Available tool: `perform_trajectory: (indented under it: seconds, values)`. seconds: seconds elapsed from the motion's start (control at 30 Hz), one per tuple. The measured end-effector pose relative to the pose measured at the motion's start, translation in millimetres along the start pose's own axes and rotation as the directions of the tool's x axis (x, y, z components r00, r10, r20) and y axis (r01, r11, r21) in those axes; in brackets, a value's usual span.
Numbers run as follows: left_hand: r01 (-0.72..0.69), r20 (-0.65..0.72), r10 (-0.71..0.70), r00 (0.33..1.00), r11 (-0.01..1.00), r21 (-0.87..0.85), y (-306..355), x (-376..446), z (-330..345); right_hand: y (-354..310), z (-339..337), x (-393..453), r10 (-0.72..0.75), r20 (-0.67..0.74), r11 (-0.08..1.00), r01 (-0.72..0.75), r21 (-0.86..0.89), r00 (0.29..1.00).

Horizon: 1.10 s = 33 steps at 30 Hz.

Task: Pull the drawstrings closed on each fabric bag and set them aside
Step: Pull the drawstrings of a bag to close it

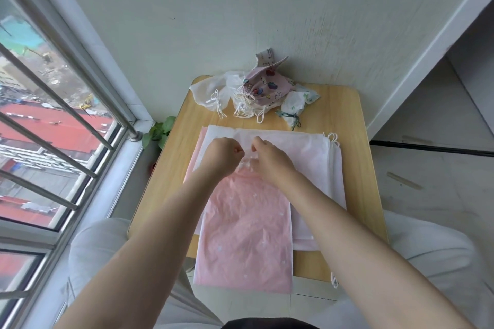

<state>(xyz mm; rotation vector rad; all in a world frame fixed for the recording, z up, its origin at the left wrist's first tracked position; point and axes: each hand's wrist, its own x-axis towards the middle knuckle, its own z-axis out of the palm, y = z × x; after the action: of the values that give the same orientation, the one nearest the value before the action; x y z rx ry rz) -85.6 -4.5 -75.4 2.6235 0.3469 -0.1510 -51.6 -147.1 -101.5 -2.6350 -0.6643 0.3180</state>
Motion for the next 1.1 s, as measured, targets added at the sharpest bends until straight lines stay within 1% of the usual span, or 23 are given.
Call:
perform_trajectory:
  seconds: [0.13,0.2,0.3,0.43,0.5,0.53,0.57,0.6,0.63,0.67,0.7,0.73,0.8,0.83,0.87,0.9,0.93,0.97,1.0,1.03,1.07,1.1]
  values:
    - [-0.034,0.052,0.031,0.998,0.998,0.056,-4,0,16,26,-5,-4,0.105,0.011,0.993,-0.104,-0.047,0.994]
    - [-0.058,0.075,0.05,0.996,0.993,0.105,-6,0,23,38,-8,-4,0.178,0.028,0.984,-0.178,-0.021,0.984]
    - [-0.063,0.062,0.053,0.997,0.984,0.168,-7,1,33,49,-16,-3,0.263,0.108,0.962,-0.269,0.039,0.959]
    - [-0.054,0.059,0.044,0.997,0.98,0.192,-10,3,41,61,-29,-3,0.314,0.214,0.942,-0.332,0.055,0.925]
    - [-0.053,0.069,0.041,0.997,0.979,0.194,-10,4,43,66,-39,-5,0.342,0.257,0.907,-0.389,0.162,0.904]
    - [-0.051,0.07,0.038,0.997,0.98,0.194,-10,5,44,68,-43,-5,0.353,0.239,0.873,-0.41,0.263,0.905]
    - [-0.052,0.069,0.039,0.997,0.98,0.193,-10,6,44,69,-46,-6,0.37,0.201,0.809,-0.421,0.411,0.907]
    - [-0.05,0.07,0.037,0.997,0.98,0.191,-10,6,45,69,-48,-6,0.397,0.164,0.693,-0.412,0.592,0.903]
    - [-0.048,0.072,0.035,0.997,0.981,0.187,-10,6,45,68,-50,-6,0.429,0.139,0.525,-0.371,0.766,0.893]
    - [-0.044,0.073,0.031,0.997,0.982,0.182,-10,7,46,66,-52,-5,0.453,0.13,0.339,-0.305,0.89,0.882]
    - [-0.038,0.07,0.026,0.997,0.983,0.179,-10,7,46,63,-54,-3,0.46,0.125,0.178,-0.23,0.957,0.879]
    - [-0.032,0.067,0.02,0.998,0.984,0.175,-10,7,47,59,-56,-2,0.454,0.133,0.045,-0.172,0.984,0.881]
    - [-0.023,0.064,0.012,0.998,0.985,0.172,-10,7,48,50,-57,0,0.393,0.174,-0.218,-0.093,0.972,0.903]
    - [-0.021,0.065,0.01,0.998,0.985,0.171,-11,7,48,45,-56,0,0.35,0.2,-0.326,-0.082,0.942,0.915]
    - [-0.02,0.065,0.009,0.998,0.985,0.174,-11,7,48,40,-55,0,0.318,0.224,-0.369,-0.098,0.924,0.921]
    - [-0.019,0.066,0.008,0.998,0.985,0.171,-11,7,47,35,-53,-2,0.301,0.244,-0.331,-0.14,0.933,0.922]
    - [-0.015,0.071,0.004,0.997,0.988,0.155,-10,7,46,32,-50,-2,0.312,0.253,-0.209,-0.194,0.958,0.916]
    - [0.001,0.078,-0.01,0.997,0.993,0.12,-11,7,44,32,-46,-2,0.336,0.239,-0.033,-0.243,0.97,0.911]
    - [0.04,0.086,-0.044,0.995,0.998,0.054,-11,7,41,33,-43,-2,0.365,0.196,0.182,-0.276,0.944,0.91]
    - [0.091,0.089,-0.088,0.992,0.995,-0.031,-11,7,37,35,-42,-2,0.381,0.127,0.404,-0.288,0.868,0.916]
    - [0.133,0.069,-0.126,0.99,0.986,-0.099,-11,6,33,36,-41,-3,0.371,0.042,0.608,-0.277,0.744,0.928]
    - [0.146,0.018,-0.144,0.989,0.981,-0.126,-10,5,27,38,-40,-4,0.337,-0.021,0.763,-0.26,0.592,0.941]
